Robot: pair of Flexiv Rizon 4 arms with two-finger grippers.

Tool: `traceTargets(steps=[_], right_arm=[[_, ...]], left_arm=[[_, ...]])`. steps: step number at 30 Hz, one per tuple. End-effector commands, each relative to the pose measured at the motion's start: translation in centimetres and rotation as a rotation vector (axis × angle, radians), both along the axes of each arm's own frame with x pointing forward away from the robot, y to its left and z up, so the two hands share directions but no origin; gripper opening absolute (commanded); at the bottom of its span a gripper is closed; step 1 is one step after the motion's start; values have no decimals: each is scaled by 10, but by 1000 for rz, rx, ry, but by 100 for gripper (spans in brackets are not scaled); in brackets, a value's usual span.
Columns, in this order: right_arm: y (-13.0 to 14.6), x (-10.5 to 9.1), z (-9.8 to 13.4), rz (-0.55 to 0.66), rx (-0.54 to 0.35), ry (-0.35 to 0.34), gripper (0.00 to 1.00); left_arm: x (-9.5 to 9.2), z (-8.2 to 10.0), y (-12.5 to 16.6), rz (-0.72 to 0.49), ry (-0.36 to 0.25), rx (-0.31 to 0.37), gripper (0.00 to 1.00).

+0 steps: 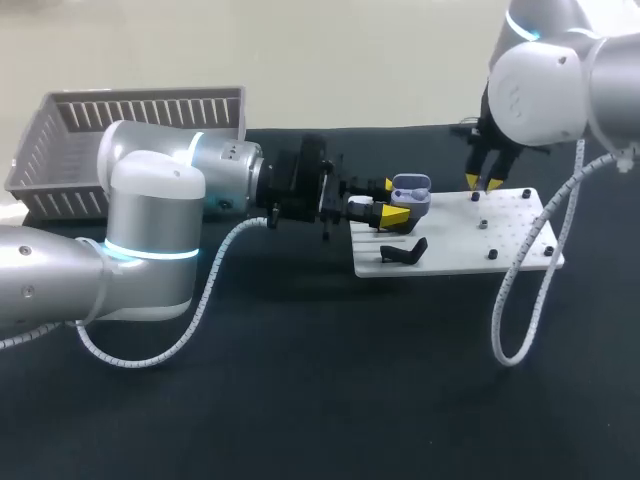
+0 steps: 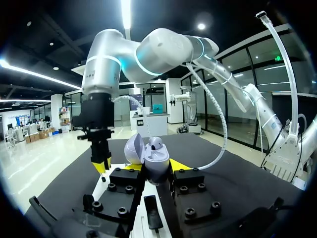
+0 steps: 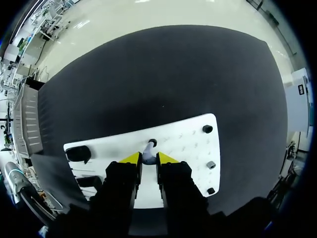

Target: Pick up each earbud case from the left stands, insert the matching earbuds, close the lid, and place the case in the box.

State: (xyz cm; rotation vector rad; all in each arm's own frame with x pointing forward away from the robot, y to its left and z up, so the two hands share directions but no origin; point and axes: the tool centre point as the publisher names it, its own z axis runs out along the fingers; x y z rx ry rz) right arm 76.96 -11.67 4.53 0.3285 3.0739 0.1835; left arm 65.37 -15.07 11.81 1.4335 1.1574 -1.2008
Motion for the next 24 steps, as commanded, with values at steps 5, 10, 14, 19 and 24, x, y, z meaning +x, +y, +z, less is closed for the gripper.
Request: traceTargets(steps=[5, 10, 14, 19, 24], right_arm=[[-5, -30, 50, 30, -47, -104, 0], [-5, -35, 81, 45, -84, -100, 0], [1, -42, 105, 109, -67, -86, 0], [17, -56, 127, 295, -23, -51, 0], [29, -72, 141, 448, 25, -48, 0]], left_arm=[[0, -1, 0, 2, -2, -3, 0], [0, -1, 0, 2, -2, -3, 0], [0, -1, 0, 2, -2, -3, 0], [0, -1, 0, 2, -2, -3, 0], [0, -1, 0, 2, -2, -3, 0]])
